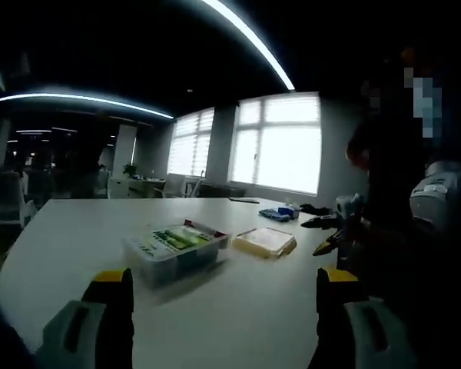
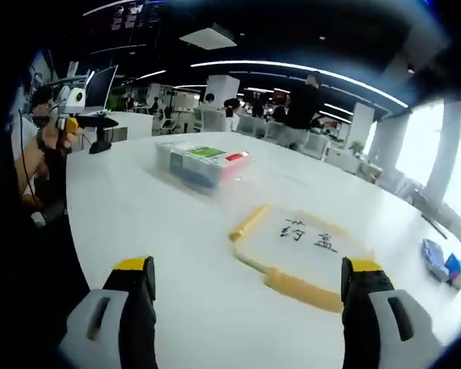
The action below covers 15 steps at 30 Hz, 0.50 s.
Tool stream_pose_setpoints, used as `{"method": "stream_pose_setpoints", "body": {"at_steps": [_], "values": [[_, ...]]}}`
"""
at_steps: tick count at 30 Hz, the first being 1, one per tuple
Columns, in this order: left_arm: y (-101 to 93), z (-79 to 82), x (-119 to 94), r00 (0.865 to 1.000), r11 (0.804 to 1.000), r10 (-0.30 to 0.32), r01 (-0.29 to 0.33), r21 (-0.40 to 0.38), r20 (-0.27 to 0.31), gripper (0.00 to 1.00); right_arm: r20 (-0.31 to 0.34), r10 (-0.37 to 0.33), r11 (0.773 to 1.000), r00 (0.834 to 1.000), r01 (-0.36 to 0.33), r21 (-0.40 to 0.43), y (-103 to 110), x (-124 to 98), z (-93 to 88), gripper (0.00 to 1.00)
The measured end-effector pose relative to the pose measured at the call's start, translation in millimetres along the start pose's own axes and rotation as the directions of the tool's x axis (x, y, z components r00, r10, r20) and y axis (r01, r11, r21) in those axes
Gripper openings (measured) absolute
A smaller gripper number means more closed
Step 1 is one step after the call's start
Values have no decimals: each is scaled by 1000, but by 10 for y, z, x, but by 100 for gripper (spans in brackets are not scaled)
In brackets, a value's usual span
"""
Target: Arrange the small medicine boxes into an aligned row inside the storage area until every box is upright, visible, and separated from the surrounding clutter.
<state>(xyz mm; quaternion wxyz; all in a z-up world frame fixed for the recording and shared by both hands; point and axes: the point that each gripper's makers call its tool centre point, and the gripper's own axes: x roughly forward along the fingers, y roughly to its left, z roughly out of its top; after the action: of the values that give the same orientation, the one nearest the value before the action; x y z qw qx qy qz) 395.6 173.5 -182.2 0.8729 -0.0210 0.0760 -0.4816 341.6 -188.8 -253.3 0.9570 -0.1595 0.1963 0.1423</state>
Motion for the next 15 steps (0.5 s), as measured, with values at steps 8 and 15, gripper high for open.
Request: {"method": "stream_pose_setpoints", "body": {"at_steps": [8,15], "values": [[14,6,-17,1000,1000,7,-7,-5,2,99,-35,-50,989,998,45,-141,43,399,-13,89],[28,-2,-39,1000,1000,11,-11,-8,5,99,-52,-98,973,994,84,-217,38,620,-26,78]]}}
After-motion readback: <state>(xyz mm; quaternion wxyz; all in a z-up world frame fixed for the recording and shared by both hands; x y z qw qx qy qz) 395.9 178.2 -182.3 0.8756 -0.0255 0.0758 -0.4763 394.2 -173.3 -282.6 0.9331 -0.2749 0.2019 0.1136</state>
